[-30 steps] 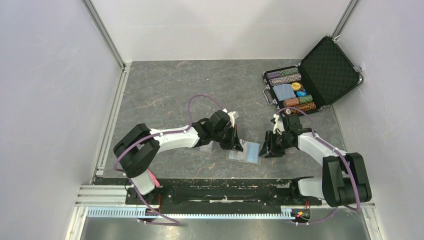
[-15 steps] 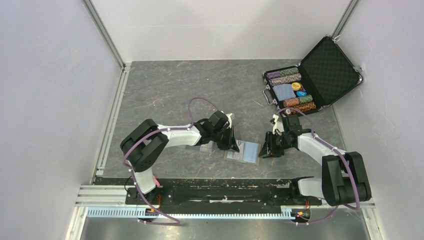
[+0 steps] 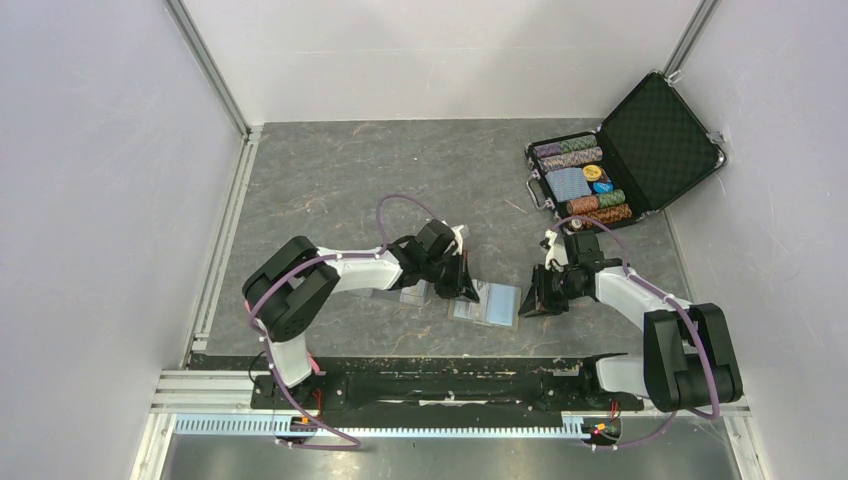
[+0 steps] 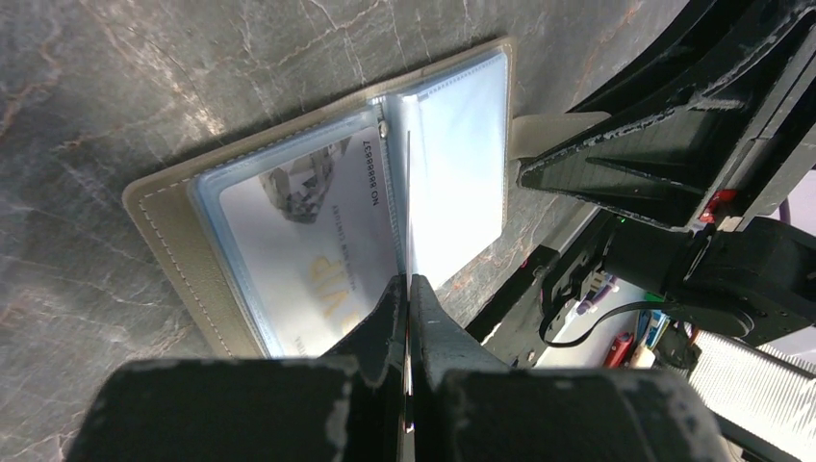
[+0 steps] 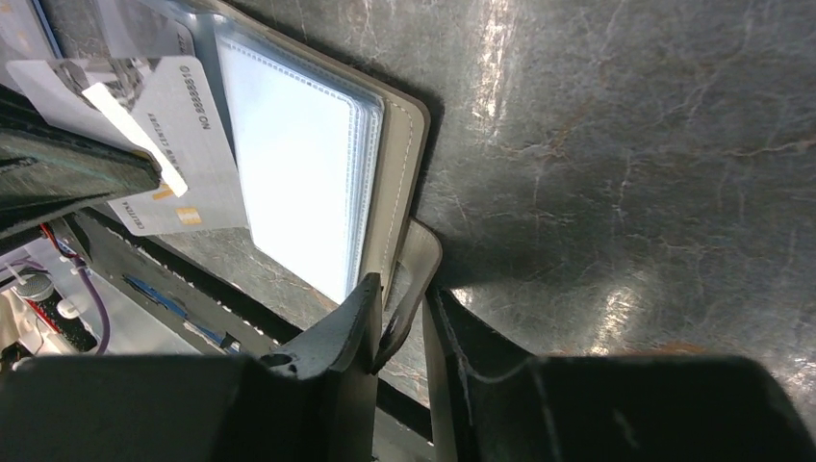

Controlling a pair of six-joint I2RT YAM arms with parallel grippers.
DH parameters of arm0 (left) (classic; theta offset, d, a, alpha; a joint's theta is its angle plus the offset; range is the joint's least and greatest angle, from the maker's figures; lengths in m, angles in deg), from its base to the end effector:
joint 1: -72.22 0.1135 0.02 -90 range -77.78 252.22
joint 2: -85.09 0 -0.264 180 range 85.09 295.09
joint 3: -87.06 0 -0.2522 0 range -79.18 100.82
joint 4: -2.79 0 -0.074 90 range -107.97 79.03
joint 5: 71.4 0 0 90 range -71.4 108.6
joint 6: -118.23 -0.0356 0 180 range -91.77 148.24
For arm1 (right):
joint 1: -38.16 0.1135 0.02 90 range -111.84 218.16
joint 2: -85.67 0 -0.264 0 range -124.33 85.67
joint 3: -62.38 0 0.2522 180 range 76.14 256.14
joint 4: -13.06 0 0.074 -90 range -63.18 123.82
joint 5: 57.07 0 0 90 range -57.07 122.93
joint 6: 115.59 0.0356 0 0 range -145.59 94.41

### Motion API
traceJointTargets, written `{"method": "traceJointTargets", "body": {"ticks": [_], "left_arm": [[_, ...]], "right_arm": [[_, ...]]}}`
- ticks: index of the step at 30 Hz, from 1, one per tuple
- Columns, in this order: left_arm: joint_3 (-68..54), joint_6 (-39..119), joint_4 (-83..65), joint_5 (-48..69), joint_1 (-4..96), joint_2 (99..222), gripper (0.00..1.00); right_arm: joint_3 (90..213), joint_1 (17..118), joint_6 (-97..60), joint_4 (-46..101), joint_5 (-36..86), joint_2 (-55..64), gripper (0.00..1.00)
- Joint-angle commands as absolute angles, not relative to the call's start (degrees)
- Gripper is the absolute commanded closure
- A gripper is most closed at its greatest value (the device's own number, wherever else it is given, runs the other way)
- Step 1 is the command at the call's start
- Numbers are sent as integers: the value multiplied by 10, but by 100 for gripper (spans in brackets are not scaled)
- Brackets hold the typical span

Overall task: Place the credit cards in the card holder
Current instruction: Insert the credit card into the card holder.

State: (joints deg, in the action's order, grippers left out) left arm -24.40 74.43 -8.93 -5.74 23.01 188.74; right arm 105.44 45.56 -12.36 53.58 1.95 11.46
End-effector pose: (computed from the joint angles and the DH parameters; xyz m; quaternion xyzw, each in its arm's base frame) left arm 0.2250 -0.2832 0.1474 0.1014 0.9066 -0.3979 0.0970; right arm 0.1929 0.0435 0.1379 0.0059 0.9523 0.2869 0.1038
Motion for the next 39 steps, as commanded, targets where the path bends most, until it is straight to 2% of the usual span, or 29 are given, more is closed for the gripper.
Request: {"method": "traceJointTargets", "body": {"ticks": [1,14,25,39], "left_arm": [[-244,770,-54,-65,242,1874,98],[-264,801,-18,-83,256,1869,98],[-269,805,-25,-68,263,1838,98],[-282,805,-2,-82,263,1880,98]], "right_arm": [[1044,460,-136,539,35,111,77],[1045,460,-140,541,36,104,86],[1044,460,-142,542,36,103,89],[1043,460,-146,542,36,100,90]]}}
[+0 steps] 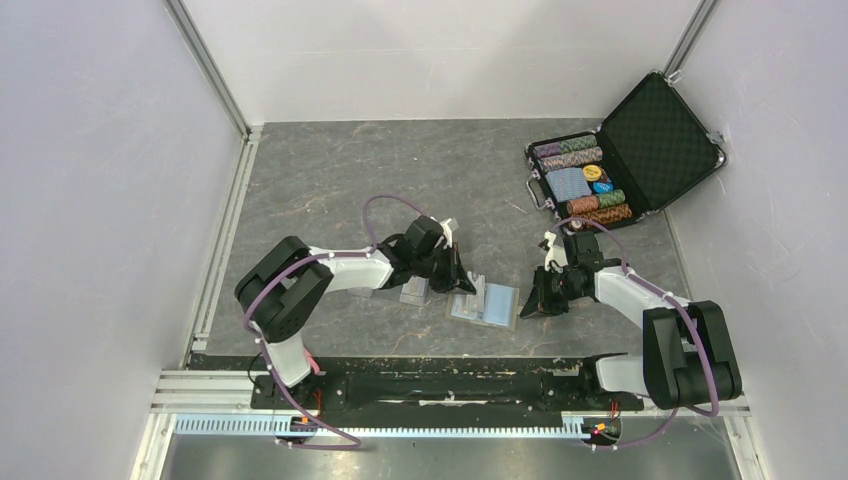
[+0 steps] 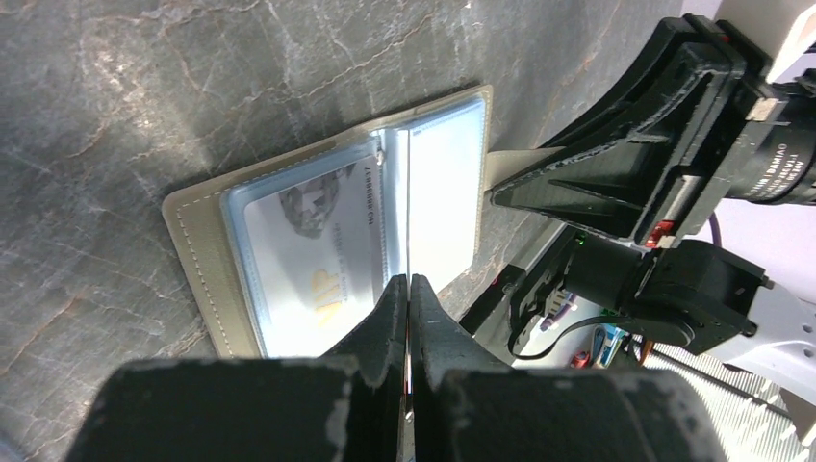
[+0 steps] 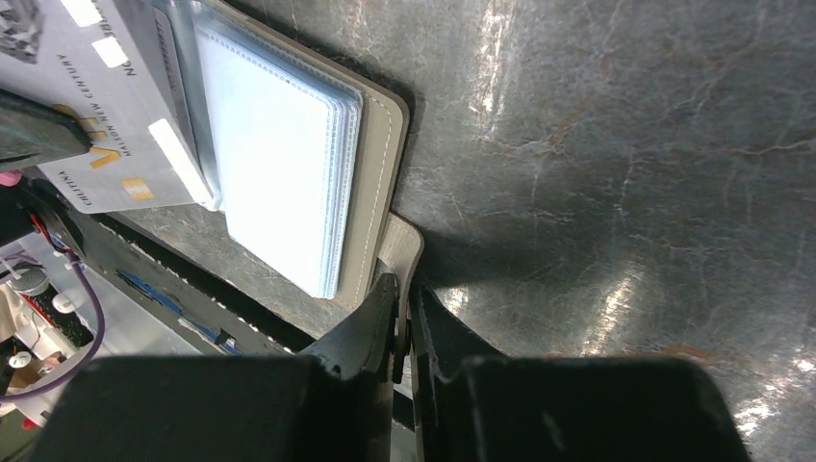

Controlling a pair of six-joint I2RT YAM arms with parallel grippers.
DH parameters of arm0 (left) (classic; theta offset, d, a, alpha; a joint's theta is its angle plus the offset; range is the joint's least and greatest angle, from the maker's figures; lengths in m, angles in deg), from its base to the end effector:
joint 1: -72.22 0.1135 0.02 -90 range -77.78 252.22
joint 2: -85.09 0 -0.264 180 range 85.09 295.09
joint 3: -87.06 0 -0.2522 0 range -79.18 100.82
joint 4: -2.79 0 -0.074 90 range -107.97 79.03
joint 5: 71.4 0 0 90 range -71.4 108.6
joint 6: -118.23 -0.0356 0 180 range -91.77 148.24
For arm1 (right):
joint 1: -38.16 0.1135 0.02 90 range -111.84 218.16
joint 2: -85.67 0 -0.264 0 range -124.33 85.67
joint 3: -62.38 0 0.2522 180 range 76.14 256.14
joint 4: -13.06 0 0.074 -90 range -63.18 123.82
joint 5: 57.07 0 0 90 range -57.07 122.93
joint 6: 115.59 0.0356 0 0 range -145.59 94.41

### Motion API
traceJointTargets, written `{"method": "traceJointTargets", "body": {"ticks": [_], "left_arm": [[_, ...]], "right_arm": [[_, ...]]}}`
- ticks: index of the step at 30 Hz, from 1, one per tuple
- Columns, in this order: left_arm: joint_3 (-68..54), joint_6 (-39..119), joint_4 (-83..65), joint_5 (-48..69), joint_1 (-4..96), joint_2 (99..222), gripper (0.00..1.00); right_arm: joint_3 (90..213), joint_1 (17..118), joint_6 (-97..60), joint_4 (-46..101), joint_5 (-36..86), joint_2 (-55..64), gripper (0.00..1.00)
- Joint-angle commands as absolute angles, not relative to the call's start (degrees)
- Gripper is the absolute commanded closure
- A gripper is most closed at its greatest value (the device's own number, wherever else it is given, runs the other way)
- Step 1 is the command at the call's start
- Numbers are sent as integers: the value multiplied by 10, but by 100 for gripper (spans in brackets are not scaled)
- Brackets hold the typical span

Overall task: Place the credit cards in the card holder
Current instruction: Insert the credit card into the card holder.

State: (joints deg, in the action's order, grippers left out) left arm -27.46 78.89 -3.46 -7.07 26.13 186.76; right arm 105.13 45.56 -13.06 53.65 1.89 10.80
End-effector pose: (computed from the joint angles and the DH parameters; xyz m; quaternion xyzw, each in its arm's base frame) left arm 0.2353 -0.2666 0.1515 0.0539 0.8951 -0.4289 0.1092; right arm 0.1918 0.0434 0.1345 0.0025 0.9534 0.2856 0.0969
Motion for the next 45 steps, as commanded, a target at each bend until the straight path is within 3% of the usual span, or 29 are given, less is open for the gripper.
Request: {"method": "traceJointTargets", "body": {"ticks": [1,45], "left_arm": [[-283,807,1,-83,262,1881,98],[-297,846,34,-99,227,1919,98]], "right_arm": [[1044,459,-146,542,35,99,90],[1052,459,-155,543,31,88,92]]}}
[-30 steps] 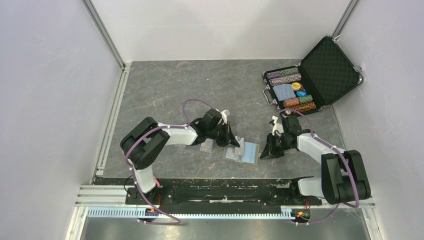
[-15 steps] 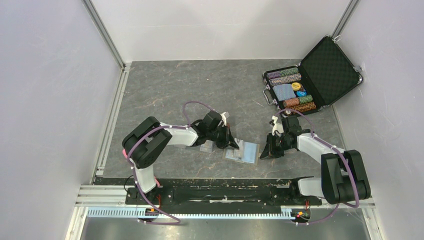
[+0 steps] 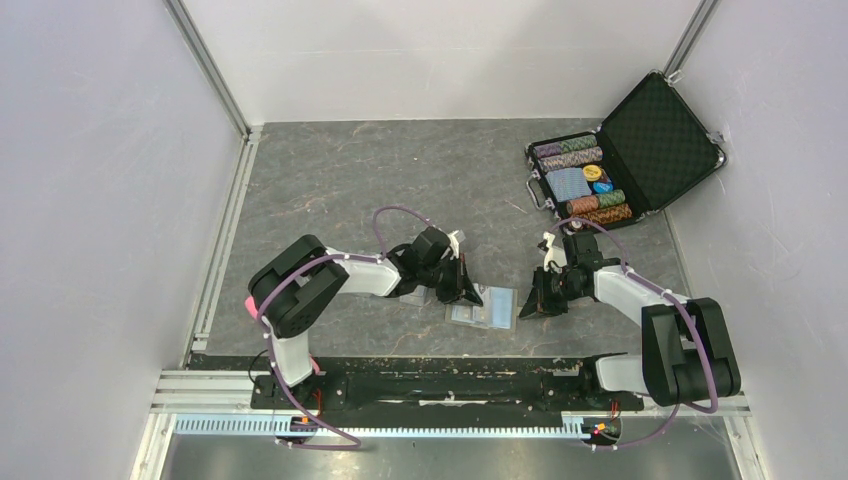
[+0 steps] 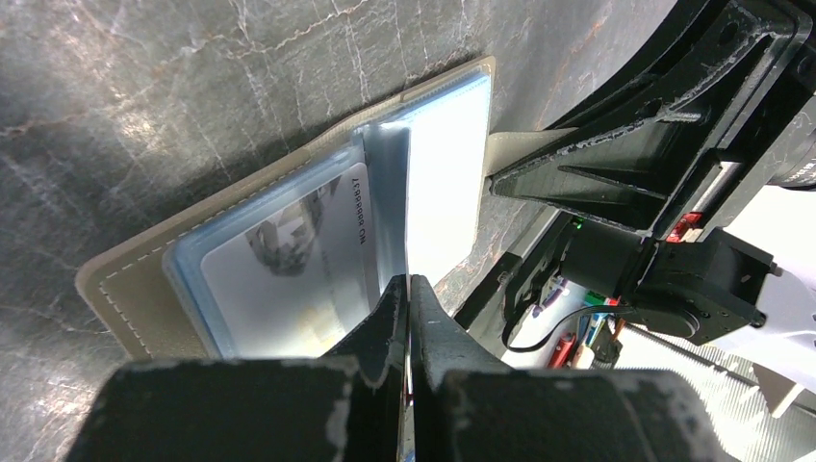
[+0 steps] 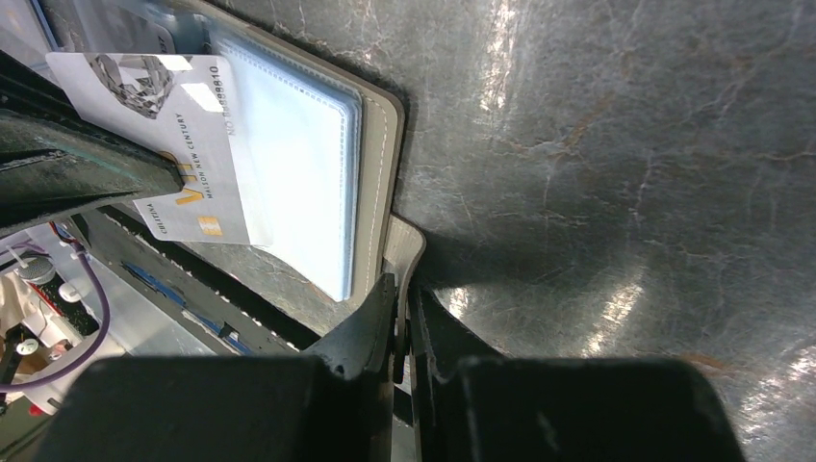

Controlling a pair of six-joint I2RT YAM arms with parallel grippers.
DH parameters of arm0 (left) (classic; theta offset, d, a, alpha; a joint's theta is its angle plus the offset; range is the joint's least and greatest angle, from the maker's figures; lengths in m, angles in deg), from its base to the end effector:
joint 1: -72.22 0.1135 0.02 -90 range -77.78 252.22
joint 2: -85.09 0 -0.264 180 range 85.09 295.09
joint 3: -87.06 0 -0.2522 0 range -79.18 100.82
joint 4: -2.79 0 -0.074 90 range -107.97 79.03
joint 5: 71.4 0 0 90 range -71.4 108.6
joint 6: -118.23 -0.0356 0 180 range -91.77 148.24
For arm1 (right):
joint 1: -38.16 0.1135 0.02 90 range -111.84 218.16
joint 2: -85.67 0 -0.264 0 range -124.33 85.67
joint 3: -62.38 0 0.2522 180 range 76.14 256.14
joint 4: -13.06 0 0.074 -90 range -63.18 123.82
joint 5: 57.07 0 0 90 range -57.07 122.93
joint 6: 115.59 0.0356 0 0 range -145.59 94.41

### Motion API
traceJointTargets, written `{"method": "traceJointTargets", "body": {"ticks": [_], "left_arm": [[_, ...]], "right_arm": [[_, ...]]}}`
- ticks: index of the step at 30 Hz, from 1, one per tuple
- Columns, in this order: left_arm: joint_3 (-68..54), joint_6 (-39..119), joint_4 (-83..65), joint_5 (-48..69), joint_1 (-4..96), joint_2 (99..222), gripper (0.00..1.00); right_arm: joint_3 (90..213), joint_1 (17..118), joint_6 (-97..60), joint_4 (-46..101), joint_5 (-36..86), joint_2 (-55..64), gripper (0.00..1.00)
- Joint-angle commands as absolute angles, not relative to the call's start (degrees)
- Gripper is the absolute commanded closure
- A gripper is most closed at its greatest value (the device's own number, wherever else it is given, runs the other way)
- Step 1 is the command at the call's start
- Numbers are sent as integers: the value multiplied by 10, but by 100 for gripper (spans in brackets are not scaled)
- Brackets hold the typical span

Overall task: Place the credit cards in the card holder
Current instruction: Insert the credit card into the card holder.

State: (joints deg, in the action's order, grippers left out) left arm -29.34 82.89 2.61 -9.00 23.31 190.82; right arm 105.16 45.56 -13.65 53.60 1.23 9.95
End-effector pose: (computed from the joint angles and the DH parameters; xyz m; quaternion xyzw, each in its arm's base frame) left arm 0.2220 -0.2797 0.1274 0.0518 0.8920 -0.4434 0.0714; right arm 0.1921 0.0438 0.1322 -0.0015 0.9528 0.2897 0.0908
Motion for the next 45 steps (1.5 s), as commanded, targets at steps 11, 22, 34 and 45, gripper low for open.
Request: {"method": "traceJointTargets", "body": {"ticks": [11,22,34,45], "left_arm": [[-286,858,39,-111,220,1942,98],[-261,860,18,-108,211,1958,84],[-163,760,-221,-30,197,1939,62],[-87,727,-328,-18,178,1976,55]], "right_arm": [[1052,460,-158,541,30,83,93],[1050,460,-157,539,30,84,93],[1052,460,-156,538,29,82,93],[1050,460,-156,539,27,83,93]]}}
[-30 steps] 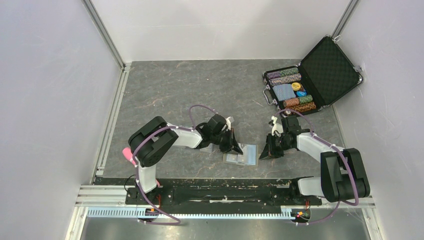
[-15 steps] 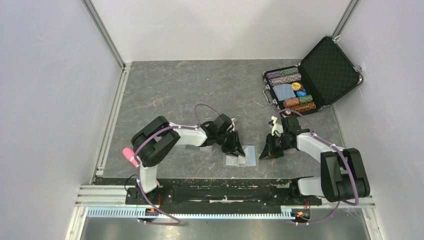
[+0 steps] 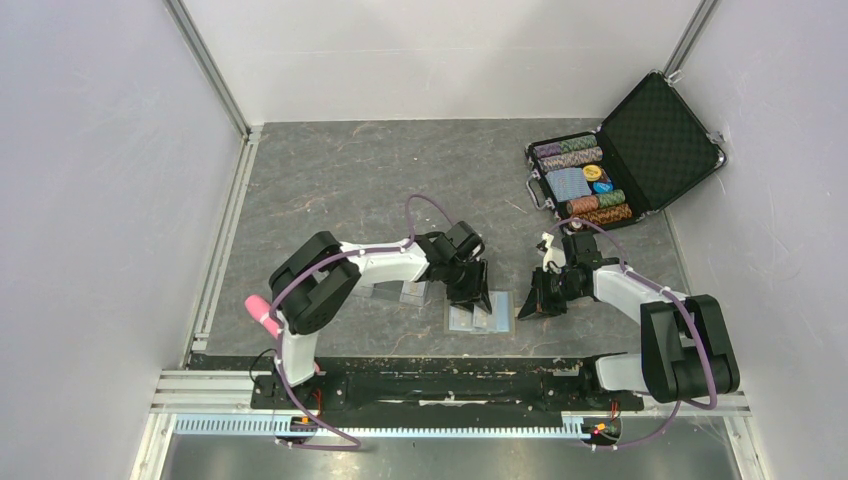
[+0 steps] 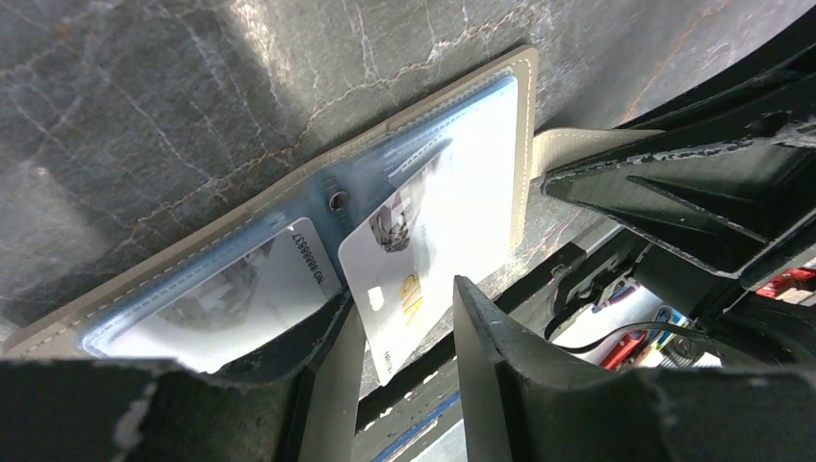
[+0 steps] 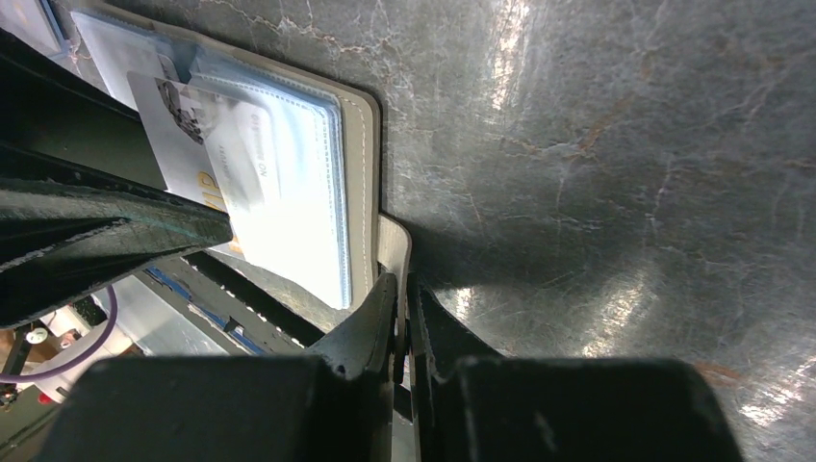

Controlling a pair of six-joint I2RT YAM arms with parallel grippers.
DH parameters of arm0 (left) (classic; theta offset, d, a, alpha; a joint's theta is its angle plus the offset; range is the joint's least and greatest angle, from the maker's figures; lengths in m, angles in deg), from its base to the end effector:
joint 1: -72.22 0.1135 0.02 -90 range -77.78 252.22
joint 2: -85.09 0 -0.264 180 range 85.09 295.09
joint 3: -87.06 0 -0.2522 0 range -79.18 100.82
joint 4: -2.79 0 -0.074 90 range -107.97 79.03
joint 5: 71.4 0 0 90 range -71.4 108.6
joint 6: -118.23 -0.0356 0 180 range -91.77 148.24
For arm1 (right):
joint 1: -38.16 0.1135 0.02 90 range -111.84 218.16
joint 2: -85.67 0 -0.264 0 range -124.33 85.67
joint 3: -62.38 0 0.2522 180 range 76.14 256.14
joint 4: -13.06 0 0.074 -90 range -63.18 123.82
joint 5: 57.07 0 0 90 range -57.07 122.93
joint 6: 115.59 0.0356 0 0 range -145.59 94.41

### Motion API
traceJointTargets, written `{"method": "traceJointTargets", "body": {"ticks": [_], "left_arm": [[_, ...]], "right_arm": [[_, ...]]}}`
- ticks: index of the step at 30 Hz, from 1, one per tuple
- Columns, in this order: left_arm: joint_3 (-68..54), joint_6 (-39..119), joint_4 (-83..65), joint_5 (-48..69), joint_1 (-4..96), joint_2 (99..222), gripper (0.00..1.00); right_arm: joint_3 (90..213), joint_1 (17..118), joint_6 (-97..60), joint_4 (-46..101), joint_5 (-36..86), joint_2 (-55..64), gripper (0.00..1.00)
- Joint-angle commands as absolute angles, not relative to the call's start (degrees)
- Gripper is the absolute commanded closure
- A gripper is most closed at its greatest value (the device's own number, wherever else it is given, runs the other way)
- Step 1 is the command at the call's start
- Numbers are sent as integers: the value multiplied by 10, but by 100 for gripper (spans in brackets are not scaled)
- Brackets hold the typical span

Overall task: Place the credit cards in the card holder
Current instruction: Insert the credit card into the card holder.

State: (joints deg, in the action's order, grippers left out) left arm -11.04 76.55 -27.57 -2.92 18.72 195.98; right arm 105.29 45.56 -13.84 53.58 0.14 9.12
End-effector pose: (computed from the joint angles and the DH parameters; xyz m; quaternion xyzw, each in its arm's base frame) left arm 0.2211 -0.3207 0.1458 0.0921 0.9443 -0.3151 0.0240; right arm 0.1928 0.0445 0.1306 -0.0028 0.9510 0.2977 0.0838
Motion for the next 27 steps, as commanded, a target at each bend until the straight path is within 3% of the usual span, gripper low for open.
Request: {"method": "traceJointTargets", "body": {"ticks": [1,5,13,27], "left_arm": [[-83,727,-326,-22,177,1980,55],[-63,739,-312,-46,172,1998,55],[-48,789,-244,-105,164,2026,56],[39,678,-477,-22,154,2035,45]], "right_arm": [[1050,460,-156,538,26,85,93],[1049,460,-156,537,19,86,100],[1046,460,-154,536,14,92,100],[1048,460,-154,536,13,89,100]]}}
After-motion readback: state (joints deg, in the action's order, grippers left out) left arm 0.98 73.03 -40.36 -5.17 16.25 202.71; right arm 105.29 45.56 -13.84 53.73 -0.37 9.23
